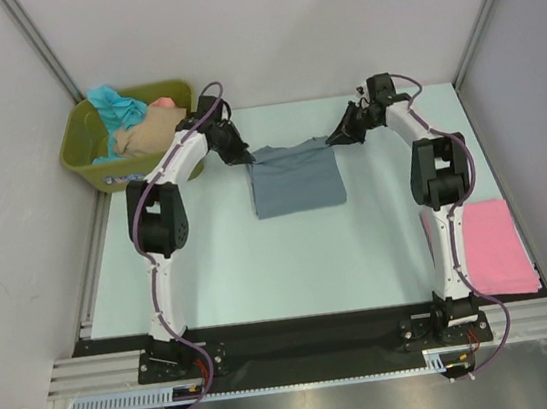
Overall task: Fold and stack the t-shirts
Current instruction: Fold the tshirt, then neatly place the folded tshirt to the corner
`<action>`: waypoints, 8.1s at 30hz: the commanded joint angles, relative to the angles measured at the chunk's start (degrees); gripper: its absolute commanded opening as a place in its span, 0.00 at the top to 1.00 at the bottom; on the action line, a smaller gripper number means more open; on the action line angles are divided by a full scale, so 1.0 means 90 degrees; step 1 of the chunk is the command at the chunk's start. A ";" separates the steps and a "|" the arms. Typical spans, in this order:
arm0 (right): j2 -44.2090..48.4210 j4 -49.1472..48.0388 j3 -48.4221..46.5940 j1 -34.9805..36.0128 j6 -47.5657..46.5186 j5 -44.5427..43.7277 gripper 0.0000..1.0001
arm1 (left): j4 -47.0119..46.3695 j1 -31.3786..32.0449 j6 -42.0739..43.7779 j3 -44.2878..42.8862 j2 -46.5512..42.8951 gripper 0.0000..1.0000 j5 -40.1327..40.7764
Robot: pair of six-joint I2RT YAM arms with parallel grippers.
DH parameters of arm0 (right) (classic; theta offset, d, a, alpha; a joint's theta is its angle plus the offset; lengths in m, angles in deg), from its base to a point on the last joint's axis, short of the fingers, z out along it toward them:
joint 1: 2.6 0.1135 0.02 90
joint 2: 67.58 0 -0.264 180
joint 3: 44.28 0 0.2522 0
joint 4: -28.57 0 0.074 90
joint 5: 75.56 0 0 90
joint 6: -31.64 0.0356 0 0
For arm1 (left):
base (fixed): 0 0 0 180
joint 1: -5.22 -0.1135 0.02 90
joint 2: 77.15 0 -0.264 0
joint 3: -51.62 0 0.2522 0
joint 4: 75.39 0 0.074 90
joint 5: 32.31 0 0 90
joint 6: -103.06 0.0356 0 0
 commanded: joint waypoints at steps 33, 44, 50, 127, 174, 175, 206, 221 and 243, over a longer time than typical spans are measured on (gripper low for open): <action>-0.0513 -0.3038 -0.0221 -0.0177 0.2225 0.0607 1.00 | -0.1764 -0.0326 -0.0612 -0.0673 0.0147 1.00 0.0117; -0.1383 -0.3330 -0.1100 -0.0245 0.2538 0.0559 0.88 | -0.1861 -0.0444 -0.0711 -0.1492 0.1154 0.84 0.0087; -0.1676 -0.3078 -0.1862 -0.0460 0.2373 0.0295 0.73 | -0.1764 -0.0415 -0.0311 -0.2451 0.1478 0.53 0.0283; -0.1414 -0.5052 -0.0963 -0.0342 0.3702 -0.0126 0.64 | -0.3288 0.0513 0.0851 -0.0762 0.0619 0.37 0.1454; 0.1244 -0.2363 0.3684 -0.1085 0.0164 0.0188 0.38 | -0.0690 0.3541 0.2316 0.4248 -0.5418 0.27 0.2578; 0.1224 -0.2383 0.3684 -0.1085 0.0194 0.0178 0.42 | -0.0699 0.3541 0.2336 0.4238 -0.5418 0.27 0.2559; 0.5324 -0.0588 0.6848 -0.0750 0.0273 -0.0838 0.32 | -0.2485 0.5317 0.5114 0.5684 -0.4433 0.20 0.5096; 0.6537 -0.0449 0.7512 -0.2207 0.0125 -0.0223 0.32 | -0.6071 0.5592 0.8634 0.5510 -0.1915 0.31 0.4667; 0.6146 -0.1016 0.7318 -0.2326 0.0399 0.0129 0.30 | -0.5543 0.4976 0.8918 0.3760 -0.0350 0.85 0.4316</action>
